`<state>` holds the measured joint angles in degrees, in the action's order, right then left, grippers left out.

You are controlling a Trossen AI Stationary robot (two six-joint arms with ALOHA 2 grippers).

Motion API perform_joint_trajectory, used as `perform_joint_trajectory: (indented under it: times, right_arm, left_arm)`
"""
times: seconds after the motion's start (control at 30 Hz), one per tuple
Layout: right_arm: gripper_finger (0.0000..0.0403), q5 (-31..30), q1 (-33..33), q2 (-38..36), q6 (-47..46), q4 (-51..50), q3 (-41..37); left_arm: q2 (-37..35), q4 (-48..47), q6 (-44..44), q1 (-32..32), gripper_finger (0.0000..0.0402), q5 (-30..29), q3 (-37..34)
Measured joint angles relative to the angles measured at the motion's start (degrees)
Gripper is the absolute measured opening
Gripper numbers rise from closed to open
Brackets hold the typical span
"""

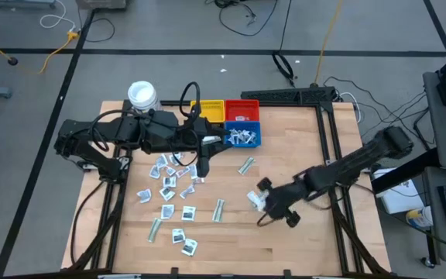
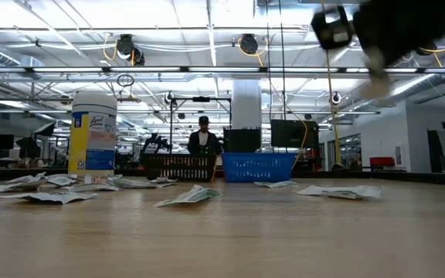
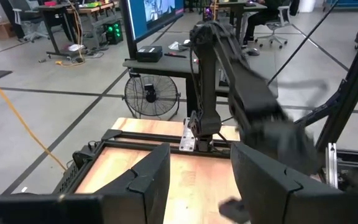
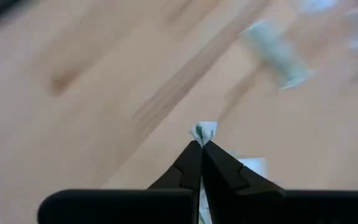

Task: Pick & Place First Aid Supplies
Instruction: Put the green bandage pack into the black basket

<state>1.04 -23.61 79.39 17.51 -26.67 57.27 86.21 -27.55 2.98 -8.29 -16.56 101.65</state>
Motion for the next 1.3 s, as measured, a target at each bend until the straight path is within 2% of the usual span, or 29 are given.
perform_joint_trajectory:
  times: [0.2,0.3,0.53,0.73,0.87,1.13,1.3]
  right_arm:
    - [0.0001,-9.9,3.1,-9.4,-13.1,6.3,6.2]
    - [0.0001,-11.9,5.1,-12.4,-17.2,10.2,9.0]
    - [0.0001,-11.8,8.9,-16.4,-21.2,28.0,10.6]
    - [0.0,-11.0,11.6,-16.3,-23.4,44.3,10.6]
    - [0.0,-5.2,14.2,-14.4,-26.8,51.7,10.6]
    - [0.0,-3.5,16.2,-10.1,-31.9,57.4,10.6]
    - [0.0,-1.0,16.8,-6.7,-31.7,55.7,14.6]
  left_arm:
    - [0.0,0.9,0.1,0.0,0.0175,0.0,0.0]
    - [0.0,0.9,0.4,0.0,0.0175,0.0,0.0]
    - [0.0,2.6,2.1,0.0,0.0175,0.0,0.0]
    - [0.0,4.6,1.7,0.0,0.0175,0.8,0.0]
    - [0.0,5.0,0.1,0.0,0.0175,2.1,0.0]
    - [0.0,5.0,0.2,-0.1,0.0175,2.2,0.0]
    - [0.0,5.0,0.1,-0.2,0.0175,6.6,0.0]
